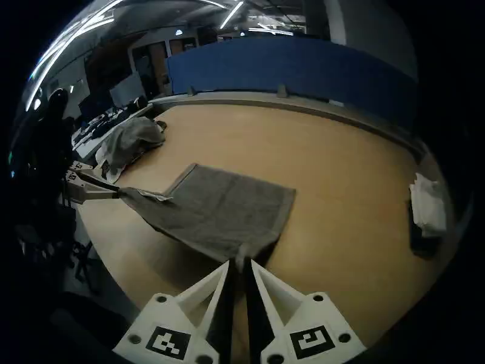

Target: Fold towel

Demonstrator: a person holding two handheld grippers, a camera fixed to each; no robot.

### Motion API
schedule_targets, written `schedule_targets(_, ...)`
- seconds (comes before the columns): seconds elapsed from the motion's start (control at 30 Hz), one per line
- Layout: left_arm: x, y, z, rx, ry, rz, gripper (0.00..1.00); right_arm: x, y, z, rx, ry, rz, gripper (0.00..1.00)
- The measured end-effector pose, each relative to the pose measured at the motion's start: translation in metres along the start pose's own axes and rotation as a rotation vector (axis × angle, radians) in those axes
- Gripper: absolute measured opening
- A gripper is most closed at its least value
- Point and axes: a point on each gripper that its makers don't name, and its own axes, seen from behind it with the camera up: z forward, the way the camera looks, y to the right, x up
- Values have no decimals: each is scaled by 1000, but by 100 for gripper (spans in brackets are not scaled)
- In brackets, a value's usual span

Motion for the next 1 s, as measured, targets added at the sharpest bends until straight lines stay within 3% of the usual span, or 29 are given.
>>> schedule_targets(0.57, 36, -15, 19, 16, 34, -6, 8, 24, 23, 22, -25, 8, 13, 10)
schedule_targets(1.0, 61, -35, 52, 31, 39, -24, 8, 45, 45, 58, -45, 7, 3, 10)
